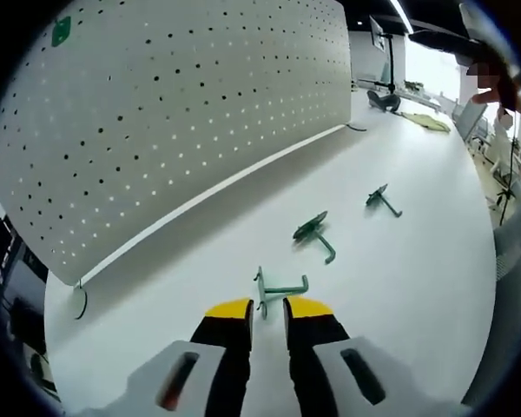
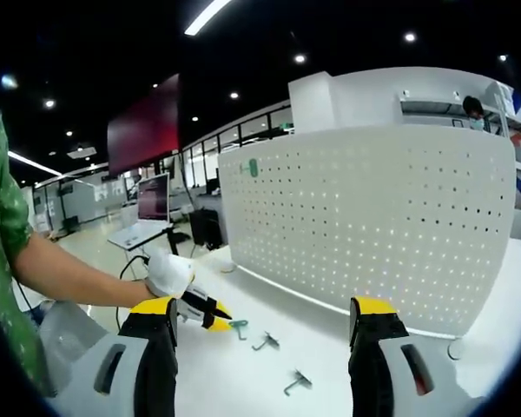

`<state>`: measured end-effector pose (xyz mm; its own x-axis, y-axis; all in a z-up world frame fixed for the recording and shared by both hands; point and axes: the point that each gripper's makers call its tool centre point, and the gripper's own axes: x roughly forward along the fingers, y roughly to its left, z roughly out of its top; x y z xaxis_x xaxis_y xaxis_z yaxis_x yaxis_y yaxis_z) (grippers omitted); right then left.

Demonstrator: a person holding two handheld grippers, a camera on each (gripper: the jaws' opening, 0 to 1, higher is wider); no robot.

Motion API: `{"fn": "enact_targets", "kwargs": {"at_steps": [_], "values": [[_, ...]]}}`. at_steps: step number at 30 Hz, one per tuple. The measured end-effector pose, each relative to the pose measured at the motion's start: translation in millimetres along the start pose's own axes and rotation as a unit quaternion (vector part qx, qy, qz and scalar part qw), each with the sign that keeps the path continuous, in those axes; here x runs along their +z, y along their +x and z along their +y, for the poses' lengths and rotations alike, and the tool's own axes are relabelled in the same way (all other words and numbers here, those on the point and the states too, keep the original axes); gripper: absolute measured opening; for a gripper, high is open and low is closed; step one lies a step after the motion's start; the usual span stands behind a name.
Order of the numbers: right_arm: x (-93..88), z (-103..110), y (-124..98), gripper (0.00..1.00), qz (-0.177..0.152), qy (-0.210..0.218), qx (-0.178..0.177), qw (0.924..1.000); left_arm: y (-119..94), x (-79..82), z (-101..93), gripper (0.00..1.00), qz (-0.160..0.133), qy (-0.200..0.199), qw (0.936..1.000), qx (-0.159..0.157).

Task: Insert the hook assembly into the mounting plate slot until the hook locks in place.

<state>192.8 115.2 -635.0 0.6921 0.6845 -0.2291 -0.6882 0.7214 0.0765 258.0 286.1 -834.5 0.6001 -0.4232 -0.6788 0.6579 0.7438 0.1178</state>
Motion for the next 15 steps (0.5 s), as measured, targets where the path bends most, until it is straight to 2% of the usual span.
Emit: {"fn": "enact_targets", "kwargs": {"at_steps": [7,15], "values": [[-1.5,-2.3,0.5,0.83,0.001,0.003,-0.002,1.0000,4.2,-0.9,0.7,0.14,0.005,0.004,1.0000,0.001],[-3.9,-3.6,1.3,0.82,0.004,0.006,-0.002,1.0000,5.8,-1.5,0.6,0.08,0.005,0.013,0.9999,0.005]]}}
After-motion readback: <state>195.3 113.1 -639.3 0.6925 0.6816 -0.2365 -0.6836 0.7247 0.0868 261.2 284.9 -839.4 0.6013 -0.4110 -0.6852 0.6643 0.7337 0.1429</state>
